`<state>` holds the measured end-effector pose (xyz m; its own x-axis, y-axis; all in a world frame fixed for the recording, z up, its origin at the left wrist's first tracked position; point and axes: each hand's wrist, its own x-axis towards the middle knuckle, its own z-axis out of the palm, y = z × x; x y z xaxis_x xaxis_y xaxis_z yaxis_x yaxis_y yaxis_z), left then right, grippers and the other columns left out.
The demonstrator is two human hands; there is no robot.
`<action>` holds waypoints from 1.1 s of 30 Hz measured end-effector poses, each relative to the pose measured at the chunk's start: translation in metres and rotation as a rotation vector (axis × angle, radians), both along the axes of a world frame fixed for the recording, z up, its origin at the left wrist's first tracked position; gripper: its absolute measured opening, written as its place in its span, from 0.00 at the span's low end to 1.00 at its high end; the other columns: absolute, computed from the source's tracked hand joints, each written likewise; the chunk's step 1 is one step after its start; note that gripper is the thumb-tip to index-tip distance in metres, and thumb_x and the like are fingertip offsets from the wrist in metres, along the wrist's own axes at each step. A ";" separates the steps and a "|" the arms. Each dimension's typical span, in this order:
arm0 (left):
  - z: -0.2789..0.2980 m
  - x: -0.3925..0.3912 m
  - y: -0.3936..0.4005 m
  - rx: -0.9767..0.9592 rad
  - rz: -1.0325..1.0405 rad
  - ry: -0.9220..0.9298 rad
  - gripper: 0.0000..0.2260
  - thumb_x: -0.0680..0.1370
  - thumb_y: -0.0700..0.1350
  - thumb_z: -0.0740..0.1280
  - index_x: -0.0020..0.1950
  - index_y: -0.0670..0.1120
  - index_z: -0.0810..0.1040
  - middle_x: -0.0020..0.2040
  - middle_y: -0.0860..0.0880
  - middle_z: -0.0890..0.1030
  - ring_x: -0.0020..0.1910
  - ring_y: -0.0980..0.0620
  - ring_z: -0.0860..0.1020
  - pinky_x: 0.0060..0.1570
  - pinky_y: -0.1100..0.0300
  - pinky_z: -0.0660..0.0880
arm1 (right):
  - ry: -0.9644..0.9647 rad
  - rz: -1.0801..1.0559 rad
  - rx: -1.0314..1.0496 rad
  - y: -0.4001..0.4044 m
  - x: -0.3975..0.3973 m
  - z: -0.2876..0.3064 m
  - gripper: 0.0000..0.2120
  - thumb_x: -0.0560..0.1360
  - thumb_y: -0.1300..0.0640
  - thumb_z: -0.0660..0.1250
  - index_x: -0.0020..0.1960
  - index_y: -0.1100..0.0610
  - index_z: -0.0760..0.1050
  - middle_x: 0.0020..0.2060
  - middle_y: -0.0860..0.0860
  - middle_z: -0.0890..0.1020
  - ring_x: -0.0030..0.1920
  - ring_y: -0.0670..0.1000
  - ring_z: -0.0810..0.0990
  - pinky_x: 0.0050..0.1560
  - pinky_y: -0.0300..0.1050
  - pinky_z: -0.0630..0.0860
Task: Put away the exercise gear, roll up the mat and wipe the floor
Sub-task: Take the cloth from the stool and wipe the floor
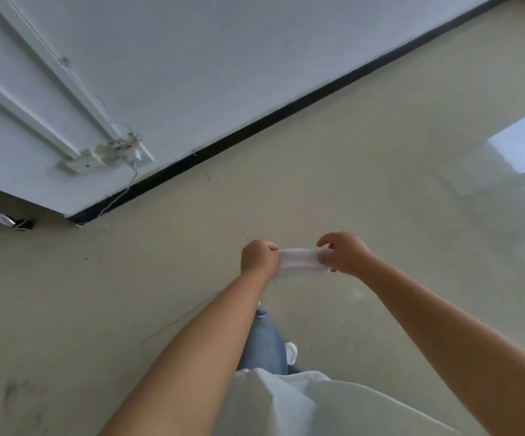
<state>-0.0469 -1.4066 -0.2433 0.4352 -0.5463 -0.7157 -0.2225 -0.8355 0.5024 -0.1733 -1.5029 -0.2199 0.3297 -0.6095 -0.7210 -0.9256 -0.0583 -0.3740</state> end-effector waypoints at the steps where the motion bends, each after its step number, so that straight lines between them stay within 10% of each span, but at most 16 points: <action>1: -0.005 0.005 -0.010 -0.009 0.064 0.010 0.13 0.78 0.39 0.61 0.58 0.45 0.81 0.57 0.45 0.82 0.58 0.46 0.78 0.54 0.62 0.73 | -0.005 0.034 0.008 -0.017 0.011 -0.003 0.15 0.74 0.65 0.61 0.60 0.61 0.76 0.45 0.57 0.78 0.26 0.47 0.72 0.17 0.25 0.64; 8: -0.072 0.059 -0.087 0.065 0.244 0.079 0.10 0.78 0.39 0.61 0.42 0.50 0.78 0.44 0.50 0.79 0.46 0.49 0.75 0.44 0.64 0.68 | 0.043 0.186 0.094 -0.115 0.084 -0.063 0.15 0.74 0.67 0.60 0.58 0.62 0.77 0.46 0.57 0.78 0.25 0.47 0.72 0.20 0.28 0.67; 12: -0.124 0.076 -0.127 0.143 0.313 0.107 0.13 0.78 0.39 0.61 0.59 0.44 0.80 0.60 0.47 0.80 0.57 0.47 0.78 0.54 0.61 0.73 | 0.099 0.219 0.142 -0.158 0.108 -0.121 0.15 0.75 0.67 0.59 0.58 0.62 0.77 0.48 0.58 0.79 0.26 0.47 0.71 0.17 0.26 0.65; 16: -0.189 0.082 -0.157 0.107 0.406 0.098 0.14 0.79 0.37 0.59 0.62 0.43 0.79 0.63 0.46 0.79 0.63 0.48 0.75 0.62 0.61 0.70 | 0.163 0.350 0.129 -0.194 0.128 -0.195 0.16 0.75 0.66 0.58 0.60 0.60 0.77 0.59 0.58 0.78 0.43 0.55 0.79 0.42 0.38 0.77; 20: -0.274 0.087 -0.179 0.109 0.534 0.113 0.15 0.79 0.36 0.58 0.62 0.43 0.79 0.63 0.45 0.79 0.63 0.47 0.76 0.62 0.61 0.70 | 0.228 0.609 0.053 -0.221 0.156 -0.277 0.17 0.77 0.64 0.57 0.63 0.57 0.75 0.63 0.57 0.74 0.61 0.55 0.75 0.56 0.37 0.68; 33: -0.564 0.164 -0.270 -0.143 0.561 -0.258 0.13 0.78 0.37 0.61 0.58 0.42 0.81 0.54 0.41 0.82 0.56 0.43 0.78 0.54 0.61 0.71 | -0.133 0.842 -0.356 -0.314 0.216 -0.567 0.13 0.77 0.65 0.58 0.59 0.66 0.75 0.57 0.59 0.74 0.56 0.59 0.75 0.49 0.38 0.66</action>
